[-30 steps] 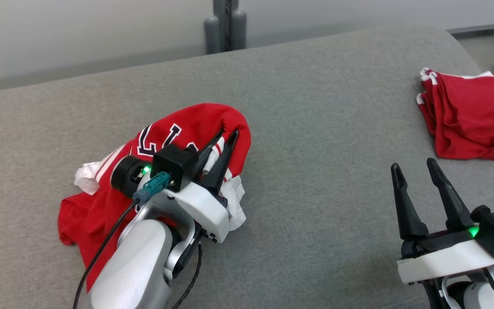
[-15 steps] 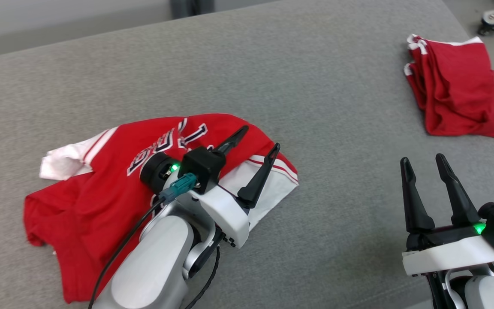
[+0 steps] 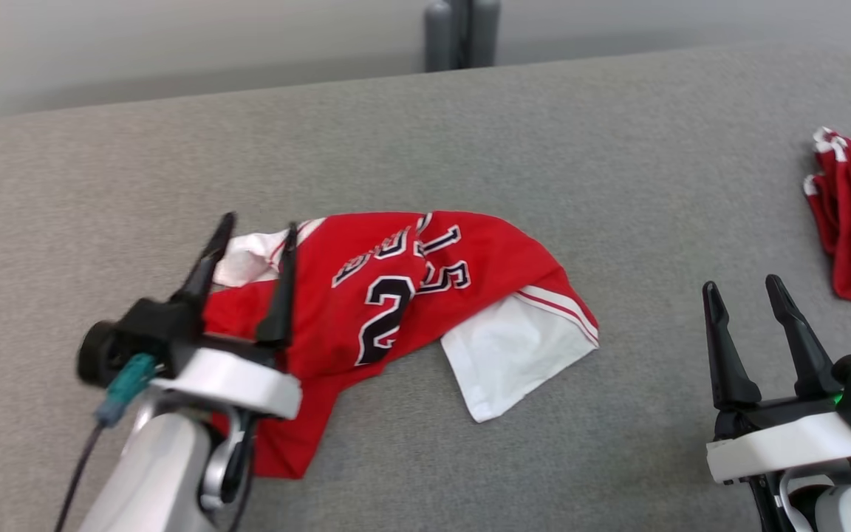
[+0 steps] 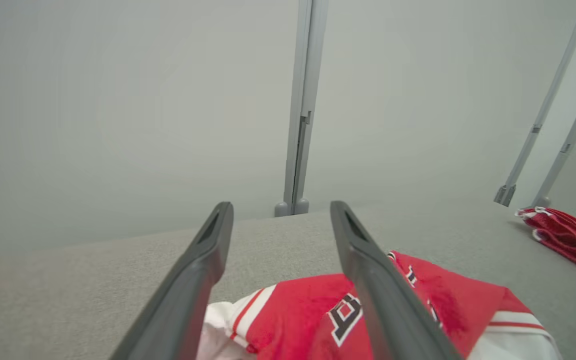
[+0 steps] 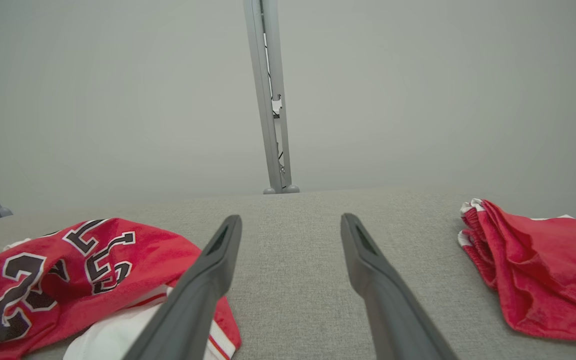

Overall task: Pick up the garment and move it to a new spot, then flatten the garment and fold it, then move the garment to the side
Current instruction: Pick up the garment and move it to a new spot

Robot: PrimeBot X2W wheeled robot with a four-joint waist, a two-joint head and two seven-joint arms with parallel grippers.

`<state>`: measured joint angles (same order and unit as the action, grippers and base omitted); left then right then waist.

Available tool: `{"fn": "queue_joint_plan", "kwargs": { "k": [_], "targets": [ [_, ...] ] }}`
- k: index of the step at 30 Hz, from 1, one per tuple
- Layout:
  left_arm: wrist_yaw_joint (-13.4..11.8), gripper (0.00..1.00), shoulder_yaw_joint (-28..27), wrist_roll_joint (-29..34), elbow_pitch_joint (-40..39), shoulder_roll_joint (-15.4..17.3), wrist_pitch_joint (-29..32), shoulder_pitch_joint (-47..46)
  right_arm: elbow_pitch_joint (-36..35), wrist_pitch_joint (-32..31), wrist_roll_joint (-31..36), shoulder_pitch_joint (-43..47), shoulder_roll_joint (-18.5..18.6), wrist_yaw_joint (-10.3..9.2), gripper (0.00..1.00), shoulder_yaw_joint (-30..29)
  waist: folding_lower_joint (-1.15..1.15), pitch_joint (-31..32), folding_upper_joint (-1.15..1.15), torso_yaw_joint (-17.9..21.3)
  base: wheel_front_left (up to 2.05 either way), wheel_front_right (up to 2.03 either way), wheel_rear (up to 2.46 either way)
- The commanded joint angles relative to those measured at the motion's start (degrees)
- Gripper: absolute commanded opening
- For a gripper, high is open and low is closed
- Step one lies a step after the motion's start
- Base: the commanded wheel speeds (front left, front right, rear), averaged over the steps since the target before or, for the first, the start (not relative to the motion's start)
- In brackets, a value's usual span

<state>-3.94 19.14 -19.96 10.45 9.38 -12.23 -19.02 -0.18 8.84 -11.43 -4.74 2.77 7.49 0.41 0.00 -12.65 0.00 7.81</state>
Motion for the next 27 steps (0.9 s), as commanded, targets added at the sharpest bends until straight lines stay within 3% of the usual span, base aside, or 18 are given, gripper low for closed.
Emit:
{"fn": "queue_joint_plan", "kwargs": {
  "k": [1,11,27],
  "targets": [
    [-0.7,1.00,-1.1,-0.5,-0.2,0.6,-0.6,1.2,-0.2,-0.3,0.6,0.7,0.3,0.01,1.00,-0.5,0.00,1.6,0.00,-2.0,0.00,0.00,0.00],
    [-2.9,1.00,-7.9,-2.4,-0.8,5.7,-2.4,10.5,-0.7,-2.6,1.7,3.4,0.3,0.01,1.00,-1.5,0.00,6.4,0.00,-5.3,0.00,0.00,0.00],
    [-2.7,1.00,-6.1,-2.8,-2.1,7.2,-1.2,19.0,-1.3,-5.1,2.2,9.7,0.3,0.01,1.00,-3.2,0.00,13.1,0.00,-6.5,0.00,0.00,0.00]
  ]
}}
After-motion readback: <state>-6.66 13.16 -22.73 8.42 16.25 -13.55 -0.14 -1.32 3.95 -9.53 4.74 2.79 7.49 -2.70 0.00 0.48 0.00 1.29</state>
